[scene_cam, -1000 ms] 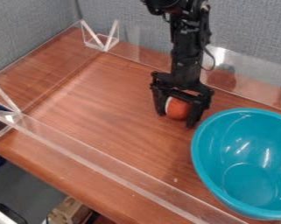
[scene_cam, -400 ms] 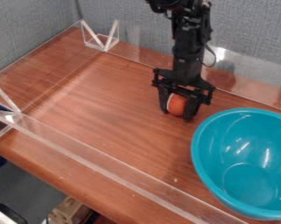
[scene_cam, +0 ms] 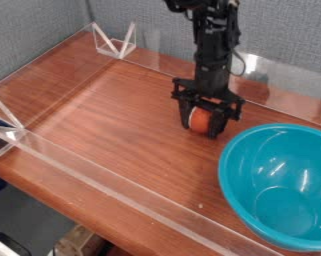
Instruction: Put the mushroom in the blue bowl
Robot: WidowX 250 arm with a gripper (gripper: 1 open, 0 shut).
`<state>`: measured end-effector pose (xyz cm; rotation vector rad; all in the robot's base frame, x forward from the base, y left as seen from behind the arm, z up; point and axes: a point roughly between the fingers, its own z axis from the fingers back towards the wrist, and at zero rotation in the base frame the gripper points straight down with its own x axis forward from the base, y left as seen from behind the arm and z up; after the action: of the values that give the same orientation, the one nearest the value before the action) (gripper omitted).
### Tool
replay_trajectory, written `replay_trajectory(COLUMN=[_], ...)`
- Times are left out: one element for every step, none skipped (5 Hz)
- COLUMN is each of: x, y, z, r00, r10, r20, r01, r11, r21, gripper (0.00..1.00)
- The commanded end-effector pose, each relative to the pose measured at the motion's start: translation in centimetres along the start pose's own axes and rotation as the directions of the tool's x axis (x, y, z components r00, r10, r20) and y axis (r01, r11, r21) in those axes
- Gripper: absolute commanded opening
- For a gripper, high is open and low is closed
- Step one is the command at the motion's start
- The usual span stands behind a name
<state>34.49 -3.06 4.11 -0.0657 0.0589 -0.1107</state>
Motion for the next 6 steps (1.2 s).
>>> replay_trajectory(x=[0.0,-0.9,-2.2,-3.7,-4.9,-5.4], y=[-0.9,-2.2,-4.3,-7.0,-10.3,-13.6], z=[4.7,7.8,10.1,10.1,8.7,7.2], r00=[0.993,0.981,0.967,0.957,0.946,0.934], r10=[-0.032,-0.068,-0.123,-0.192,-0.262,-0.315], r20=[0.117,0.181,0.222,0.217,0.189,0.166], r01=[0.031,0.067,0.125,0.197,0.269,0.322], r11=[0.999,0.998,0.992,0.980,0.963,0.946], r21=[0.007,0.009,0.009,0.000,-0.012,-0.017], gripper=[0.00,0.00,0.00,0.00,0.00,0.00])
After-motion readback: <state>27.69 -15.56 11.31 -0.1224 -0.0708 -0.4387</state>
